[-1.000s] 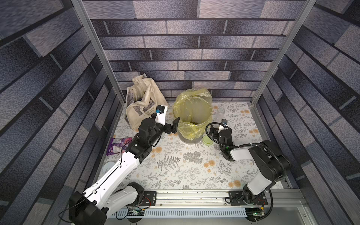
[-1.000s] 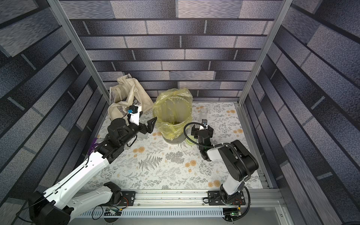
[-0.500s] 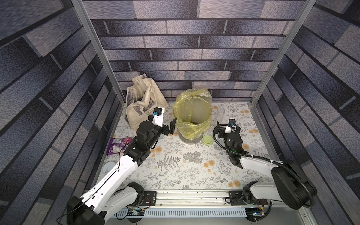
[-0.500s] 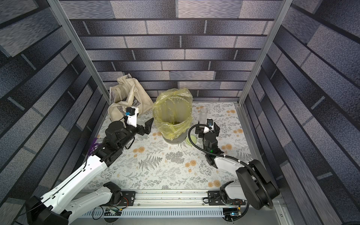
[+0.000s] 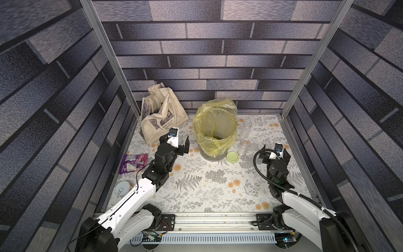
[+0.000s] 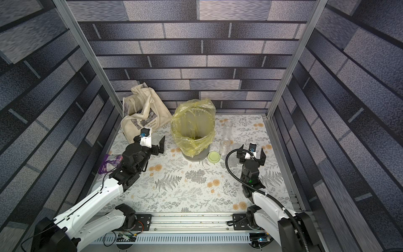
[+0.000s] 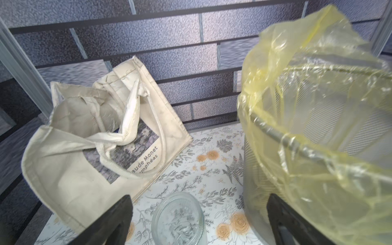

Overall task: Empty moldy mung beans from jars
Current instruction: Reset both arms

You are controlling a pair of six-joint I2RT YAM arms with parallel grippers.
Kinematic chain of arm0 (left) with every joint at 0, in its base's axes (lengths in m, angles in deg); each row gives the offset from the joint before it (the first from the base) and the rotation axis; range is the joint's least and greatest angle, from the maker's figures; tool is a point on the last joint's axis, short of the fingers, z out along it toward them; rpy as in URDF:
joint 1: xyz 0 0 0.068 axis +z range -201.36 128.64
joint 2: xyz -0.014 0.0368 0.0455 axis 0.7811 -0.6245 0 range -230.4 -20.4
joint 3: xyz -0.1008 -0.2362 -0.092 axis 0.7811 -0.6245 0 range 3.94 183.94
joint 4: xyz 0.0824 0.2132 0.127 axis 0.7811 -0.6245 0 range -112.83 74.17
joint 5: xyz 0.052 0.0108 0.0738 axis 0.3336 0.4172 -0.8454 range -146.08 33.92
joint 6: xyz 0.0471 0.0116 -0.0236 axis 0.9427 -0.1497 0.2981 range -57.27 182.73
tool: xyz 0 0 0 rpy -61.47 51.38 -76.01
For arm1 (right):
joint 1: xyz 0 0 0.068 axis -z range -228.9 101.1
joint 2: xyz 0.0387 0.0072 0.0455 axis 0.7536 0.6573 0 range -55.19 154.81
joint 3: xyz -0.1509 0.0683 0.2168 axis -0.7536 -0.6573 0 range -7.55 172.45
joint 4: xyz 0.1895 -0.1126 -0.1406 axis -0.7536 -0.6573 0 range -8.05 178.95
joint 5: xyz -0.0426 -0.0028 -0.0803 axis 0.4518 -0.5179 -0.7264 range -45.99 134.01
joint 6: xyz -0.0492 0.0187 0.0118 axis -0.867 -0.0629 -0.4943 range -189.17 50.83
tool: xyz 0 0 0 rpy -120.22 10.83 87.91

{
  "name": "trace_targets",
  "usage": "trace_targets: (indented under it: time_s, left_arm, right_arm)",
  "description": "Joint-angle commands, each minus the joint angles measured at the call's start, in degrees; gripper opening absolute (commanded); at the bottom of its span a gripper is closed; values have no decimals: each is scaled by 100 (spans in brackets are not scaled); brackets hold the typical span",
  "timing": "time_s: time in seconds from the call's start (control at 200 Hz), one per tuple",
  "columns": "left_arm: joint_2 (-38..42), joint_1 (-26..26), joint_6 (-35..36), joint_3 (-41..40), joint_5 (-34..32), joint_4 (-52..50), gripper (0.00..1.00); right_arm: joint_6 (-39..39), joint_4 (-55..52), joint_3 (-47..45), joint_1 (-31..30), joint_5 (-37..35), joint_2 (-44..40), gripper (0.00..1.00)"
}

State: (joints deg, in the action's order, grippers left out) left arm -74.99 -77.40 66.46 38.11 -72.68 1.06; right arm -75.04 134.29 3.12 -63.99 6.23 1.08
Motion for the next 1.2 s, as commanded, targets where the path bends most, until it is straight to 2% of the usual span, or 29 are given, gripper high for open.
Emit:
trace_targets:
  time_s: [0.0, 0.14, 0.245, 0.551, 0.656, 0.832, 0.917, 1.017, 1.057, 1.197]
  left_arm:
    - [138, 164, 54, -420, -246, 567, 100]
    - [169, 457, -73, -981, -258, 1149, 100]
    - [55, 847, -487, -1144, -184, 1040, 100]
    - [-93, 1323, -571, -1677, -15, 1556, 100]
    - [-374, 1505, -596, -1686, 16, 1745, 100]
    - [-884, 1947, -594, -1610, 270, 2008, 100]
    - [-1093, 2164, -679, -1607, 416, 2124, 100]
    - [-1334, 2293, -637, -1529, 699, 2108, 100]
    - [-1462, 2305, -631, -1491, 645, 2106, 100]
    - [-2075, 2335, -549, -1453, 528, 2509, 100]
  right_arm:
    - [166, 347, -197, 270, 84, 383, 100]
    - [196, 888, -133, 393, 232, 1173, 100]
    - [218, 1418, -42, 507, 299, 1775, 100]
    - [400, 834, 177, 762, 1161, 1731, 100]
    - [571, 1209, 180, 759, 1667, 2003, 100]
    - [477, 2192, 253, 757, 1614, 3023, 100]
    - [509, 2160, 450, 761, 1430, 3384, 100]
    - [576, 2012, 455, 759, 1390, 3317, 100]
    - [530, 2249, 408, 762, 1395, 3380, 100]
    - [542, 1721, 626, 760, 1463, 3304, 100]
